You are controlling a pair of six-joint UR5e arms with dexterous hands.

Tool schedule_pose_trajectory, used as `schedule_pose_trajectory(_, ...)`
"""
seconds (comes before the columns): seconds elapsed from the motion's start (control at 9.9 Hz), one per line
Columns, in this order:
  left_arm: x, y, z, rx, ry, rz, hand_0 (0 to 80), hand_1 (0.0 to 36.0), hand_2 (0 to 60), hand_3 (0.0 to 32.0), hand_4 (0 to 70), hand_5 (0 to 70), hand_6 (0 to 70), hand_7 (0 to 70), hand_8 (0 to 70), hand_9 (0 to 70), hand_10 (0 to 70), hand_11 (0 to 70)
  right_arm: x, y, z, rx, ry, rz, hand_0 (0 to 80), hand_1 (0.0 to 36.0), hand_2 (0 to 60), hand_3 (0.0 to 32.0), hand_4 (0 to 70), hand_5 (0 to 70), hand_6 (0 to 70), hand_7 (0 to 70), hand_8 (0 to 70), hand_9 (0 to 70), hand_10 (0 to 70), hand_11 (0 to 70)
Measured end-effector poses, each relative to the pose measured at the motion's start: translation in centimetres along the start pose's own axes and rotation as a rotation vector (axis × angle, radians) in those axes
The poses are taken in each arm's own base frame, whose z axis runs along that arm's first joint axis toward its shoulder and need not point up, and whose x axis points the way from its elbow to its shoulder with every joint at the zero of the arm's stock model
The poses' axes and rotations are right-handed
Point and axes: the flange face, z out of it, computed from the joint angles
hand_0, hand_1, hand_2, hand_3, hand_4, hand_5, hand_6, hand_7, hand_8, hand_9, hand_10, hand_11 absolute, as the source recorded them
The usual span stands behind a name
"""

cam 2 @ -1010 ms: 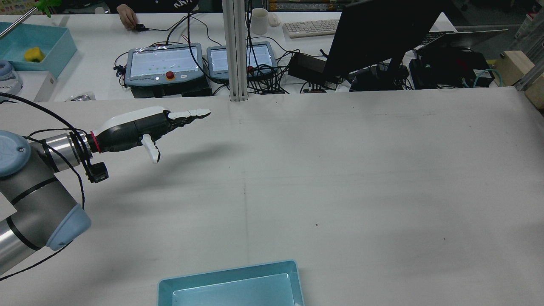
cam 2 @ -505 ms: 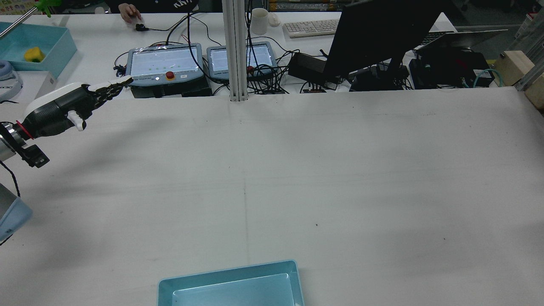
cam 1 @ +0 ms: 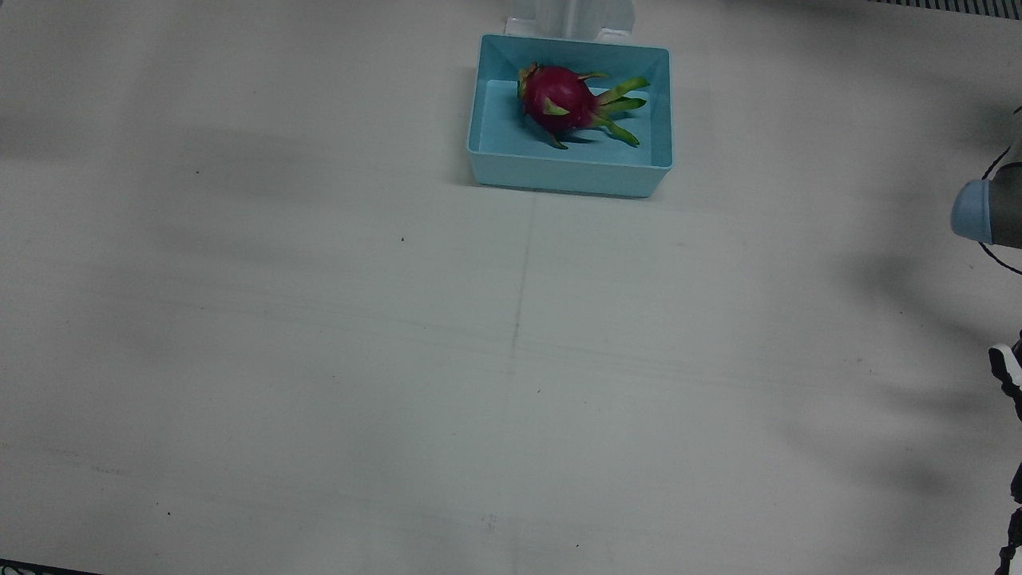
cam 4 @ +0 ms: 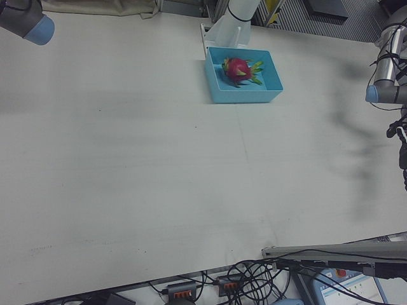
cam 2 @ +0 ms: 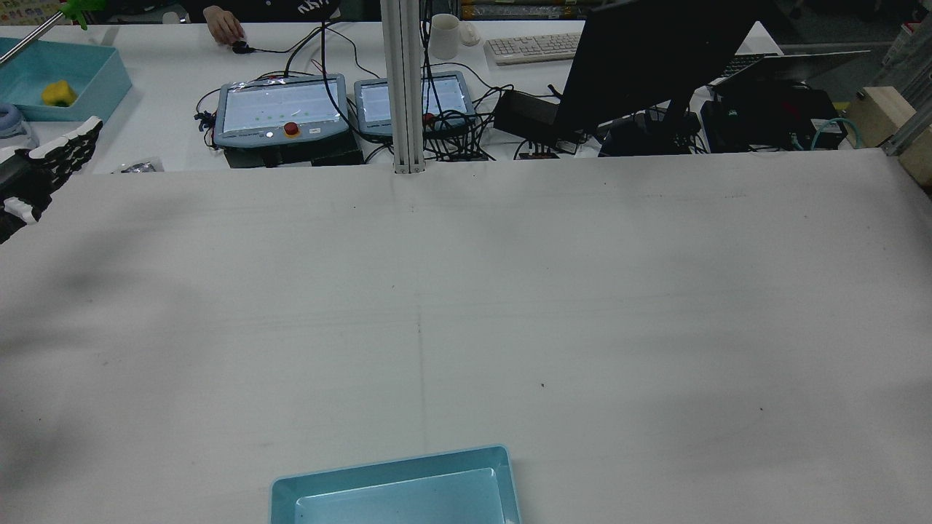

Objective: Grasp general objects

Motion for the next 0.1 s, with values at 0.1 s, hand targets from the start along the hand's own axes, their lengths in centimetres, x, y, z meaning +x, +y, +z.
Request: schedule_pose_trajectory(0.1,-0.01,-1.01,-1.16,0.027,0.016,-0.005,46.6,11.3,0.0,0.0,0.0,0.0,0.0,0.2,0.0,0.0,0.0,0.0,0.00,-0.01,0.00,0.000,0.000,0.000,0.0,0.0,0.0,0.0,0.0,0.0,0.0,0.0,0.0,0.0,0.0,0.0)
